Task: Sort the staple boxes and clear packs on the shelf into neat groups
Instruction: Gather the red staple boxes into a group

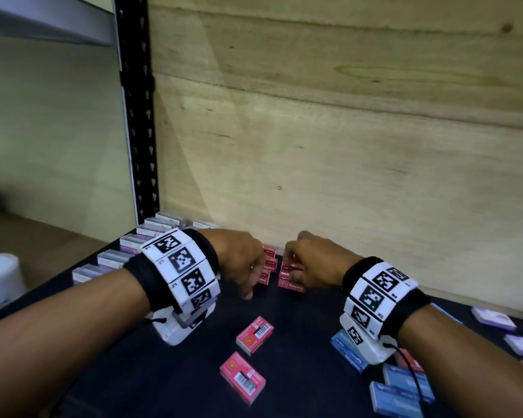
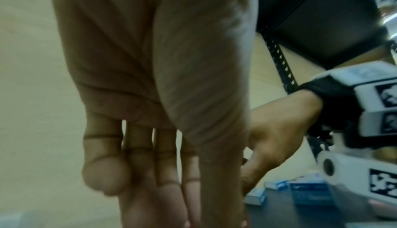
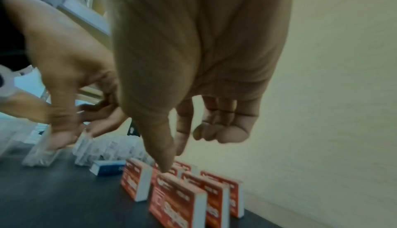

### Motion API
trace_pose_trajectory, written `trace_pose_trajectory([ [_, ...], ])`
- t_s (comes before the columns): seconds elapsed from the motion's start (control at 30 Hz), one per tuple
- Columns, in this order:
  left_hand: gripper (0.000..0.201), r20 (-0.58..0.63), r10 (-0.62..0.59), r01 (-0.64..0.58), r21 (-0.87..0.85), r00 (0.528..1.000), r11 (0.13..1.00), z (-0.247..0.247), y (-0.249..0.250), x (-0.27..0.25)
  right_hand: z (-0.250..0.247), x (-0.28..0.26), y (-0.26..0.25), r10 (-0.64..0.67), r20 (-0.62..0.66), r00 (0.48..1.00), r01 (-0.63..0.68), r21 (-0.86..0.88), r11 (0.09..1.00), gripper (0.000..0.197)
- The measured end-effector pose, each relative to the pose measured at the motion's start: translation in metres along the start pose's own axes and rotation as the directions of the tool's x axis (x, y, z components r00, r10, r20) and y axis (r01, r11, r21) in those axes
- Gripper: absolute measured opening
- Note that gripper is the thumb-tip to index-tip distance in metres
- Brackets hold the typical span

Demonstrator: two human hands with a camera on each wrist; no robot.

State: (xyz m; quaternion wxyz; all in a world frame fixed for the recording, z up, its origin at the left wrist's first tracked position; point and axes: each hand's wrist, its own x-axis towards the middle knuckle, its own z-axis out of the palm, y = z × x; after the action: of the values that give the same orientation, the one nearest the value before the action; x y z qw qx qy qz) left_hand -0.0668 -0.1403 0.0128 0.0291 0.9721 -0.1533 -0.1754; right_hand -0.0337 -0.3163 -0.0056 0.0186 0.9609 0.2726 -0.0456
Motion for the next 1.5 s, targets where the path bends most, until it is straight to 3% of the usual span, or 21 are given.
trace_pose_trajectory([
  [0.07, 0.023, 0.108, 0.044, -0.042, -0.019, 0.993, 0.999, 0.008, 0.001, -0.013, -0.003, -0.007, -0.008, -0.108, 0.047, 0.993, 0.103, 0.085, 0.991, 0.024],
  [0.17, 0.023, 0.214, 0.104, -0.093, -0.064, 0.971, 0.994, 0.019, 0.003, -0.028, -0.002, -0.018, -0.025, -0.192, 0.225, 0.955, 0.166, 0.13, 0.977, 0.032],
  [0.3, 0.033, 0.222, 0.149, -0.126, -0.112, 0.964, 0.986, 0.029, 0.004, -0.047, 0.009, -0.024, -0.044, -0.222, 0.335, 0.916, 0.191, 0.124, 0.974, 0.056],
  [0.47, 0.044, 0.173, 0.165, -0.152, -0.087, 0.971, 0.985, 0.043, 0.008, -0.061, 0.013, -0.026, -0.054, -0.215, 0.331, 0.919, 0.196, 0.089, 0.976, 0.054],
  [0.7, 0.037, 0.098, 0.181, -0.176, -0.052, 0.979, 0.983, 0.058, 0.002, -0.07, 0.018, -0.035, -0.042, -0.127, 0.278, 0.952, 0.111, 0.075, 0.991, 0.039],
  [0.9, 0.036, -0.024, 0.106, -0.107, -0.072, 0.994, 0.992, 0.066, -0.019, -0.073, 0.013, -0.04, -0.025, -0.064, 0.275, 0.959, 0.043, 0.079, 0.996, 0.025],
  [1.1, 0.038, -0.005, 0.07, -0.07, 0.047, 0.998, 0.996, 0.057, -0.026, -0.063, 0.012, -0.038, -0.017, -0.058, 0.272, 0.961, 0.033, 0.096, 0.995, 0.021],
  [1.23, 0.035, 0.085, 0.025, -0.039, 0.167, 0.996, 0.985, 0.048, -0.014, -0.053, 0.012, -0.037, -0.01, -0.053, 0.256, 0.965, 0.015, 0.147, 0.989, 0.013],
  [1.5, 0.036, 0.066, -0.038, 0.032, 0.091, 0.997, 0.995, 0.034, -0.015, -0.036, 0.016, -0.038, -0.007, -0.026, 0.262, 0.965, -0.03, 0.207, 0.978, 0.016],
])
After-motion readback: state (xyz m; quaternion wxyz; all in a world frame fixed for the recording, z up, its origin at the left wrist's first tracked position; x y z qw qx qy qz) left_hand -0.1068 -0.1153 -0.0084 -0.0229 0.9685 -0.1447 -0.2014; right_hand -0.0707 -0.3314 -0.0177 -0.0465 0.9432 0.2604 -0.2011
